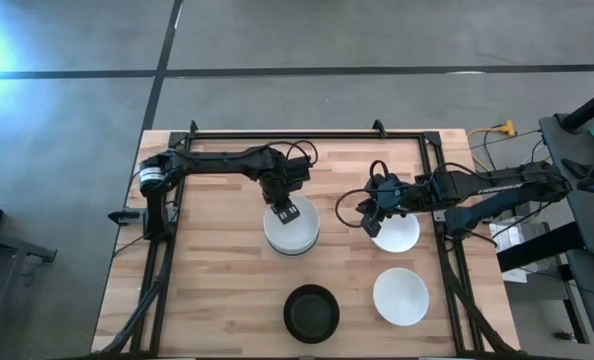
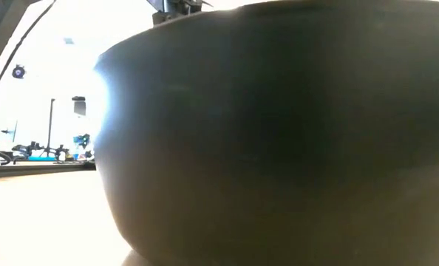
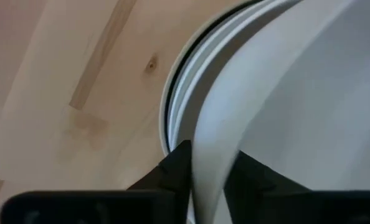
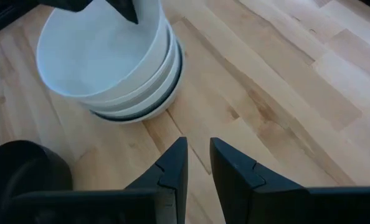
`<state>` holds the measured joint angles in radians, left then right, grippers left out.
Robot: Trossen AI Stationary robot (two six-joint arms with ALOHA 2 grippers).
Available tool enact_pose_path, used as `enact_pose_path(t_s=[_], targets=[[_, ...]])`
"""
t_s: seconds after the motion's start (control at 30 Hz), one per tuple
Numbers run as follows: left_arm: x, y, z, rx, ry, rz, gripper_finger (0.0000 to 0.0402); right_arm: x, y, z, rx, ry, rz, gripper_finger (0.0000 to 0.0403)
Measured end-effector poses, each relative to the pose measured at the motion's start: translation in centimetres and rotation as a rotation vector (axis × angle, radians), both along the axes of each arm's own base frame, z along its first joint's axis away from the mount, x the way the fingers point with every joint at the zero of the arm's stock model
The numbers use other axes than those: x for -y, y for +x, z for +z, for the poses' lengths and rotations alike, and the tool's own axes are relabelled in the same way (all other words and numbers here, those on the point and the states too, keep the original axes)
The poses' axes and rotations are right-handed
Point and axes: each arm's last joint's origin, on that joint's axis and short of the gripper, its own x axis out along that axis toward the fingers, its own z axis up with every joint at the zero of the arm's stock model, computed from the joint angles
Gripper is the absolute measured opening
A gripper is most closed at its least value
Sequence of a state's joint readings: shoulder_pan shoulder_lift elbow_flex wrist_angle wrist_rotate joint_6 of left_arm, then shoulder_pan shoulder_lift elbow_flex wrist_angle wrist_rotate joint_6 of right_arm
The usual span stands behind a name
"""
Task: Nest bowls inside each other
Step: Stack the white bowl on top of the other white bowl
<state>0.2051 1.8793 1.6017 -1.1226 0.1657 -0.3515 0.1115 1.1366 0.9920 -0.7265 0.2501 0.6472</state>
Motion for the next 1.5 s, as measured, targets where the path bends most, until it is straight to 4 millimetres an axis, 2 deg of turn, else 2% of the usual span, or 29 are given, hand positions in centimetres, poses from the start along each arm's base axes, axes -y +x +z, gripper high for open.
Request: enact_pose_path(t_s=[0.3,0.47,0.8,0.97,1.33,1.43,1.5], targets=[[0.5,-0.1,0.7,0.010,-0.018,-0.005,0.0179,-0.5,0.0,0.0,0.000,0.000,0.022,0.0063],[0.5,-0.2,1.8,0.021,-0.015,0.020,0.0215,-0.5,0.0,0.0,0.000,0.000,0.022,0.0063],[0.5,-0.7,2.7,0.038,0.002,0.023,0.0219,-0.5,0.0,0.0,-0.001,-0.001,0.023,0.0063],[0.4,-1.4,3.3,0.005,0.078,0.041,0.0219,-0.5,0.0,0.0,-0.001,0.003,0.025,0.0063],[0.3,-3.3,6.9,0.124,0.149,0.091,0.0219,-0.5,0.0,0.0,-0.002,0.012,0.036,0.0063],[0.4,-3.7,7.5,0.150,0.164,0.093,0.0205,-0.5,0.0,0.0,-0.003,0.011,0.037,0.0063],[0.4,-3.8,7.8,0.164,0.172,0.067,0.0176,-0.5,0.0,0.0,-0.003,0.007,0.041,0.0063]])
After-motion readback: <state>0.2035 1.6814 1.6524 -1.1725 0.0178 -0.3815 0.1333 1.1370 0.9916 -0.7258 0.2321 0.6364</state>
